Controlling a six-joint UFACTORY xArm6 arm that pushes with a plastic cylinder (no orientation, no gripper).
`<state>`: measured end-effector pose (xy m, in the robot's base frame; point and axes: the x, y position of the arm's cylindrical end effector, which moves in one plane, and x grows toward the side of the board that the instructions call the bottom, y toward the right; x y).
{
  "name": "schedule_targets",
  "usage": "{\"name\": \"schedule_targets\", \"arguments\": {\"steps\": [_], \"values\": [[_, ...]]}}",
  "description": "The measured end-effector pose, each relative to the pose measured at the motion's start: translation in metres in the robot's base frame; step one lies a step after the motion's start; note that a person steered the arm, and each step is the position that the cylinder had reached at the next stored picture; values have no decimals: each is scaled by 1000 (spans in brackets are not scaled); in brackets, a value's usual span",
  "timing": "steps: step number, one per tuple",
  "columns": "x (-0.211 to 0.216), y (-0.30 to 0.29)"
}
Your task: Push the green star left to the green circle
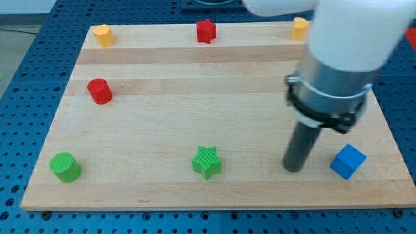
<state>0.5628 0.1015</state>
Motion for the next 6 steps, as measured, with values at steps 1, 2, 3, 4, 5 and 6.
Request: {"name": "schedule_targets", "arguments": {"steps": [1,2,3,4,5,6], "values": [[0,-43],[0,-87],[0,-125],[0,-152],[0,-182],[0,-214]]}}
